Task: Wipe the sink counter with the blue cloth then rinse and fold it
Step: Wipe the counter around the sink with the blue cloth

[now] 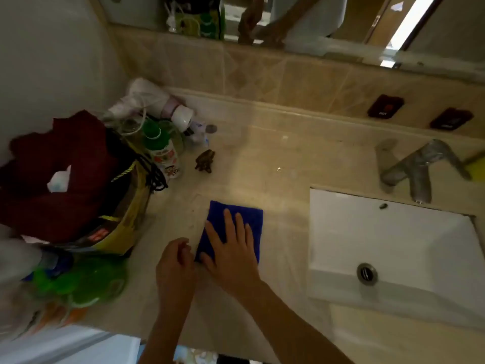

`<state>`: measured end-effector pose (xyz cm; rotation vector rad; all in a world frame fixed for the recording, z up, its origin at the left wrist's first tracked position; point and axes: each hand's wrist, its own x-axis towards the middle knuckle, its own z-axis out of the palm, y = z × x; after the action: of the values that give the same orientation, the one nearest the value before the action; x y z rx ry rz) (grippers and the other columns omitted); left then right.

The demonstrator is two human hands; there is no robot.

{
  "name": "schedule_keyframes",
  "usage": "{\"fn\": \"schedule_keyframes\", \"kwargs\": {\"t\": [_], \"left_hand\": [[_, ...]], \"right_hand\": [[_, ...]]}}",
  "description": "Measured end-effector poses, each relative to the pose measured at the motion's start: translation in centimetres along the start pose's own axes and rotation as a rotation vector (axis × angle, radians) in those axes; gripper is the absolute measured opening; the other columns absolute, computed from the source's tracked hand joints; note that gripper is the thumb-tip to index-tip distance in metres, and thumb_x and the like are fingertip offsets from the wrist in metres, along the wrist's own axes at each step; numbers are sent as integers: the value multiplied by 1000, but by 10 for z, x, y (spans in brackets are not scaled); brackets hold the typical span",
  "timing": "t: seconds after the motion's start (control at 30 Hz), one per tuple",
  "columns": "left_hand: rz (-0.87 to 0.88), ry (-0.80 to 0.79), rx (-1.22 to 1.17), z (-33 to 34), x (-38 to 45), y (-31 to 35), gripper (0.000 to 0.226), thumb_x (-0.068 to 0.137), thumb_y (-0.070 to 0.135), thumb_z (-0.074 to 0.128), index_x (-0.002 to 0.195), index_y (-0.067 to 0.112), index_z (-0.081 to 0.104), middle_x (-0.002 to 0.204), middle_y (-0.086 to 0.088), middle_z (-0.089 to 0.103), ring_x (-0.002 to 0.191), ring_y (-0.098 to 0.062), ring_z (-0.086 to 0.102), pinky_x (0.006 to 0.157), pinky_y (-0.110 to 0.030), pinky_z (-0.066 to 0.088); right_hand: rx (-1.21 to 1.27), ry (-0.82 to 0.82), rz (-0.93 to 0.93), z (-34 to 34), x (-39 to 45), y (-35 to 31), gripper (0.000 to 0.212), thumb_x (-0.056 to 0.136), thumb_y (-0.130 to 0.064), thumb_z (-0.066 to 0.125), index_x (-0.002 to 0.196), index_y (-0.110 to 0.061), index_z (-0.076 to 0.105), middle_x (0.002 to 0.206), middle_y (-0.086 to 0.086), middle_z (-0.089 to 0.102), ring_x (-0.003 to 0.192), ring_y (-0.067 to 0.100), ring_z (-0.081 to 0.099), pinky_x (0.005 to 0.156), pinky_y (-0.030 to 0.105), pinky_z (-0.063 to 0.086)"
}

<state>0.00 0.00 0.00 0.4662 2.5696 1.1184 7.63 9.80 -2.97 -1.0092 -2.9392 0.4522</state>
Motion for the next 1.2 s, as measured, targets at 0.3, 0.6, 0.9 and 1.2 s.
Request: {"fn": "schedule_keyframes", "kwargs": {"t": [0.3, 0.6, 0.9, 1.2], "left_hand": [[21, 28, 2, 51, 51, 27, 19, 99, 13, 49, 108, 11, 65, 106, -10, 68, 93, -25, 60, 85, -38, 47], [432, -32, 408, 148, 92, 74, 37, 92, 5, 52, 129, 6, 56, 135, -17, 56, 124, -36, 52, 110, -54, 31], [628, 180, 494, 170, 97, 52, 42, 94, 25, 43, 128, 9, 61, 140, -18, 56, 127, -38, 53, 104, -53, 37], [690, 229, 533, 181, 105, 46, 46, 91, 29, 40, 128, 8, 60, 137, -20, 57, 119, -42, 58, 97, -55, 41]], "right_hand": [[-41, -98, -52, 7, 82, 48, 77, 96, -70, 29, 159, -33, 8, 170, 3, 2, 155, 33, -6, 121, 62, -7], [-61, -48, 63, -28, 165, 159, 72, 96, -69, 35, 158, -41, 10, 170, -7, 1, 155, 30, -8, 120, 62, -11], [-104, -9, 236, -78, 178, 305, 62, 98, -69, 21, 155, -51, 6, 169, -13, 1, 156, 28, -7, 123, 57, -7], [-191, 202, 580, -79, 133, 384, 73, 98, -57, 12, 155, -15, 32, 162, 20, 28, 150, 43, 21, 124, 56, 15]]}}
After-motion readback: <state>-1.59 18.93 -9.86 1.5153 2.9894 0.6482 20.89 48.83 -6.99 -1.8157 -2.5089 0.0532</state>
